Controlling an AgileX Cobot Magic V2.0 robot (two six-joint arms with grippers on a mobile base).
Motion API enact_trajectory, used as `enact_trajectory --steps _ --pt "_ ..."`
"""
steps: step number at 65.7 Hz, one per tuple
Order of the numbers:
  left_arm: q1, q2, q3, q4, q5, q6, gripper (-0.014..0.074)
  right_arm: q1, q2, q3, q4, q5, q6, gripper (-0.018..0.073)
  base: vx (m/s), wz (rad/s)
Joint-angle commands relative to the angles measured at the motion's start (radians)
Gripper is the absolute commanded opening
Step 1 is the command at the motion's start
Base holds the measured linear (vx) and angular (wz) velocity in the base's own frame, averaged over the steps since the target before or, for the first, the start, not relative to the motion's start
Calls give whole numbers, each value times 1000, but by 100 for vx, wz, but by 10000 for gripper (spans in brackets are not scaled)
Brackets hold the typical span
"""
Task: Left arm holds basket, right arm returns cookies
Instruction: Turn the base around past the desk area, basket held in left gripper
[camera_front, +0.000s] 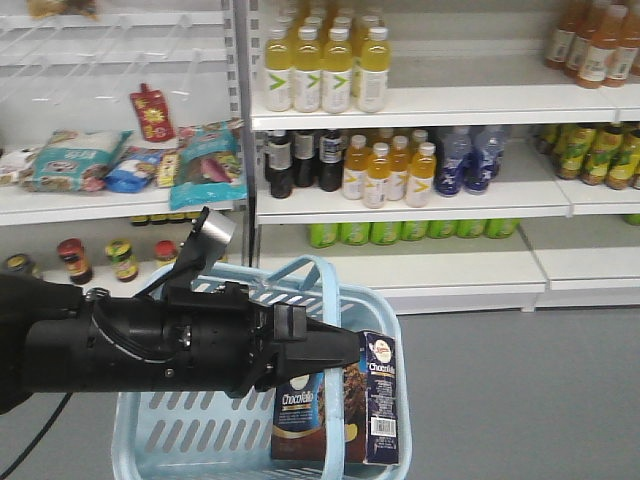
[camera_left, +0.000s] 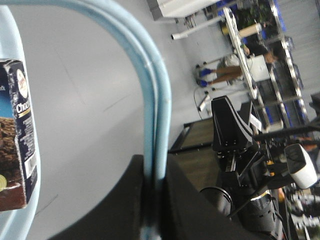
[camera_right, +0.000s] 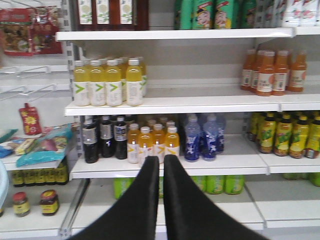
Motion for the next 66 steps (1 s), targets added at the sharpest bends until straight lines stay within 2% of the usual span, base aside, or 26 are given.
enact_trajectory --steps 1,66 --pt "-3 -41 -38 -106 61 9 -3 -2 -12 17 -9 -70 -7 -11 28 -60" --pt "-3 -41 -38 -105 44 9 -3 -2 -12 17 -9 -70 -7 -11 21 -78"
